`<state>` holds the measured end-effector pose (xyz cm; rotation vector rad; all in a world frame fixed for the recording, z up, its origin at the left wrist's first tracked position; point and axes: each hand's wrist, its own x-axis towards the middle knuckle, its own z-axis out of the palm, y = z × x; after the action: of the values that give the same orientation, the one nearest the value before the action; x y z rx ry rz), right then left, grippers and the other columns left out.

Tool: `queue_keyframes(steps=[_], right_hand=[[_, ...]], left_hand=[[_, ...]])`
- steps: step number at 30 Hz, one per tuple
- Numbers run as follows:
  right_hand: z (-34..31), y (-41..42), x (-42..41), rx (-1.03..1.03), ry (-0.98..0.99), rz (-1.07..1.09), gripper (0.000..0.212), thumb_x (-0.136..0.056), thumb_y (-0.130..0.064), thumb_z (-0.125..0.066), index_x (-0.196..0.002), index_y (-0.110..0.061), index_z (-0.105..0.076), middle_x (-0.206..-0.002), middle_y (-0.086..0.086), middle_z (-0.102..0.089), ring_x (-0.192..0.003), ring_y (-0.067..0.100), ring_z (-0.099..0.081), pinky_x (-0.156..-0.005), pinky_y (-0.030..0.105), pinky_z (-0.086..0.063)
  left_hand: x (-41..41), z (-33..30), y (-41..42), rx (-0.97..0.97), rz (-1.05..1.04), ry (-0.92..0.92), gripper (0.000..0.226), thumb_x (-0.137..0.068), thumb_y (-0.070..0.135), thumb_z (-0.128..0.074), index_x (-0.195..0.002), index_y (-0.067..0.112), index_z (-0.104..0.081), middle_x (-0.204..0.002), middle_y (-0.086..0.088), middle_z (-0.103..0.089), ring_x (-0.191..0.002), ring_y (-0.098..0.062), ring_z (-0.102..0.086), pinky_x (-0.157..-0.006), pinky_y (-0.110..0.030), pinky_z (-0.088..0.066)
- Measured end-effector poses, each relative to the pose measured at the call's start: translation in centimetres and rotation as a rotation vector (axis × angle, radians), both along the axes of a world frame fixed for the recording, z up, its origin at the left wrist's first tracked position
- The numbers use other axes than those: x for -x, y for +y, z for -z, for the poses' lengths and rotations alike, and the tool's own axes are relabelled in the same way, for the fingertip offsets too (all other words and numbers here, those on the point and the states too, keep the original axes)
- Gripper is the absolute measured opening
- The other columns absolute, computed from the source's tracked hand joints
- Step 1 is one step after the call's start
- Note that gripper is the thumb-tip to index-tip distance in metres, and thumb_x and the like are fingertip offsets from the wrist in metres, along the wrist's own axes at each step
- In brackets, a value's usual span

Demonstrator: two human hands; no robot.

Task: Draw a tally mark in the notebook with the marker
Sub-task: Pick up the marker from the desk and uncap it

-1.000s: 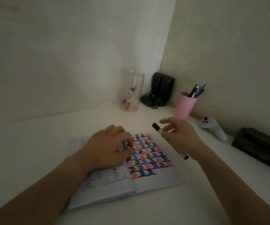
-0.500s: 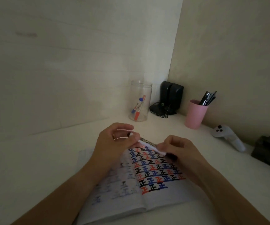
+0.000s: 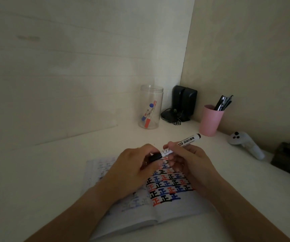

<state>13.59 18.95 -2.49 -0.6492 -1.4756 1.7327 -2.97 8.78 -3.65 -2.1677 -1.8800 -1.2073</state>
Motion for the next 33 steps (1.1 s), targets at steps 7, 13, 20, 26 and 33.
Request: queue_keyframes(steps=[7, 13, 20, 26, 33], right_hand=[[-0.1, -0.7, 0.4, -0.133, 0.069, 0.072, 0.03, -0.096, -0.021, -0.063, -0.084, 0.004, -0.075, -0.059, 0.008, -0.064, -0.051, 0.014, -0.055, -0.051, 0.021, -0.046], [-0.5, -0.9, 0.1, -0.132, 0.134, 0.011, 0.028, -0.096, -0.021, -0.06, -0.086, 0.002, -0.073, -0.058, 0.007, -0.061, -0.052, 0.017, -0.052, -0.052, 0.024, -0.044], [-0.3, -1.1, 0.3, -0.175, 0.1, 0.098, 0.029, -0.094, -0.024, -0.063, -0.079, -0.003, -0.075, -0.056, 0.008, -0.06, -0.049, 0.016, -0.05, -0.048, 0.022, -0.043], [-0.1, -1.6, 0.9, -0.082, 0.092, 0.224, 0.029, -0.096, -0.024, -0.065, -0.079, -0.002, -0.075, -0.055, 0.007, -0.057, -0.046, 0.015, -0.048, -0.043, 0.021, -0.041], [-0.4, -1.9, 1.3, -0.036, 0.146, 0.236, 0.03, -0.096, -0.023, -0.064, -0.073, -0.007, -0.072, -0.054, 0.005, -0.056, -0.045, 0.013, -0.046, -0.044, 0.023, -0.04]], left_hand=[[-0.6, -0.4, -0.2, 0.027, 0.021, 0.105, 0.034, -0.103, 0.048, -0.031, -0.094, 0.022, -0.051, -0.068, -0.001, -0.063, -0.055, -0.017, -0.057, -0.055, -0.038, -0.048], [-2.0, -2.3, -0.8, 0.426, 0.284, -0.704, 0.044, -0.104, 0.042, -0.032, -0.071, 0.013, -0.038, -0.055, 0.009, -0.031, -0.047, -0.009, -0.024, -0.045, -0.021, -0.024], [-1.4, -1.3, -0.6, 0.151, -0.032, 0.242, 0.048, -0.101, 0.051, -0.012, -0.09, 0.022, -0.048, -0.07, 0.0, -0.061, -0.055, -0.016, -0.058, -0.058, -0.037, -0.052], [-1.3, -1.1, -0.2, 0.0, -0.175, 0.523, 0.046, -0.101, 0.047, -0.012, -0.087, 0.02, -0.047, -0.058, 0.007, -0.055, -0.04, -0.011, -0.048, -0.044, -0.033, -0.05], [-2.4, -2.2, -0.3, 0.431, 0.235, -0.679, 0.047, -0.104, 0.045, -0.03, -0.063, 0.025, -0.041, -0.052, 0.01, -0.033, -0.044, -0.011, -0.026, -0.042, -0.028, -0.024]])
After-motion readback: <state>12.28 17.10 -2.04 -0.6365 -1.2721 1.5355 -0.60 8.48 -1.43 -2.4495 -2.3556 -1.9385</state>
